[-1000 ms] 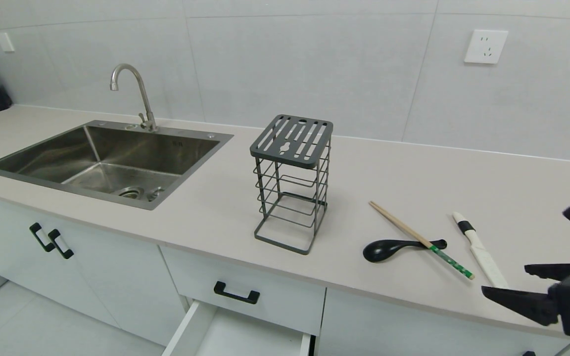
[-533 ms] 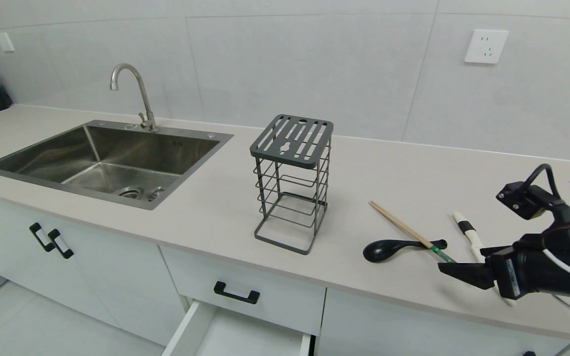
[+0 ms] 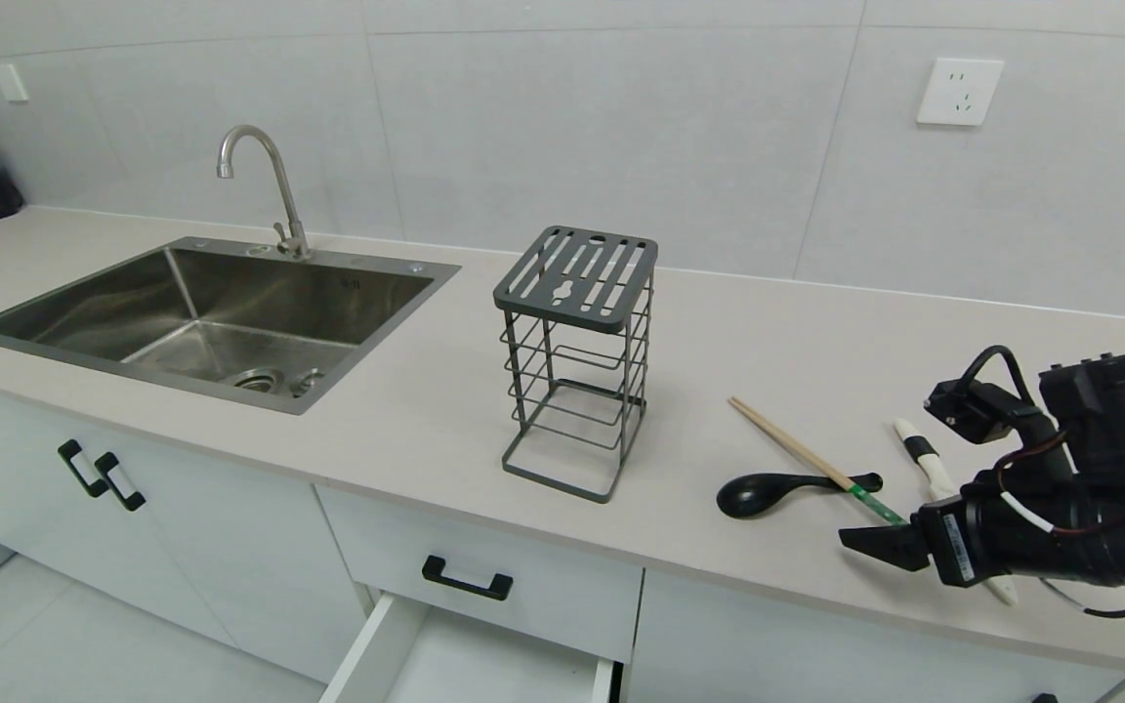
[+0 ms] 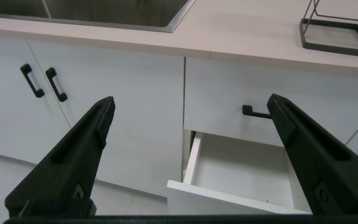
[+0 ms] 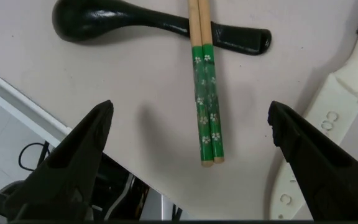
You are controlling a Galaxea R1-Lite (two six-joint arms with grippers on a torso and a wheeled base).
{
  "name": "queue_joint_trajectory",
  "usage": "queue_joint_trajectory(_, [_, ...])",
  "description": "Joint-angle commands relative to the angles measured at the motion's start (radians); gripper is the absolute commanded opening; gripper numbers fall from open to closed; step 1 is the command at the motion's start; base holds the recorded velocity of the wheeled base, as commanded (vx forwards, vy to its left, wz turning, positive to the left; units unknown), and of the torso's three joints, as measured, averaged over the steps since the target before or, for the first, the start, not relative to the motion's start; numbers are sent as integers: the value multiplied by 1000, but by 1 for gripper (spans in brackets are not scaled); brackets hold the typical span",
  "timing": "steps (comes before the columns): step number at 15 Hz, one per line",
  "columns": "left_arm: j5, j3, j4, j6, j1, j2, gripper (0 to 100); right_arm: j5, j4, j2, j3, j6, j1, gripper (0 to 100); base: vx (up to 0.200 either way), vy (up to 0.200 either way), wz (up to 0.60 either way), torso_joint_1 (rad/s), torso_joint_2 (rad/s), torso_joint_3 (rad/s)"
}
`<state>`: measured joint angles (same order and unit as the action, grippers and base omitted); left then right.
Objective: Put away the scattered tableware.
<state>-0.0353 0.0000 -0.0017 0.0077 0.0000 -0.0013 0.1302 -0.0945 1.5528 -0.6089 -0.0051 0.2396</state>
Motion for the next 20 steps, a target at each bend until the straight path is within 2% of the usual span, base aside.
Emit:
queue_joint_trajectory(1, [0,0,0,0,0,1,100,0,-19,27,-5,-1,0,100,0,0,0,0,0,0])
queue_joint_trajectory(6, [0,0,0,0,0,1,100,-7,-70,58,5,33,38,100,0,0,0,0,0,0])
queue_joint_trajectory(7, [0,0,0,0,0,1,100,-37,-70,59,6,42,44,0,0,0,0,0,0,0])
queue_joint_trajectory(13, [0,0,0,0,0,1,100,-110,-65,75,9,114,56,0,0,0,0,0,0,0])
queue_joint_trajectory(20, [0,0,0,0,0,1,100,-112,-65,-56,-11,111,52,0,0,0,0,0,0,0])
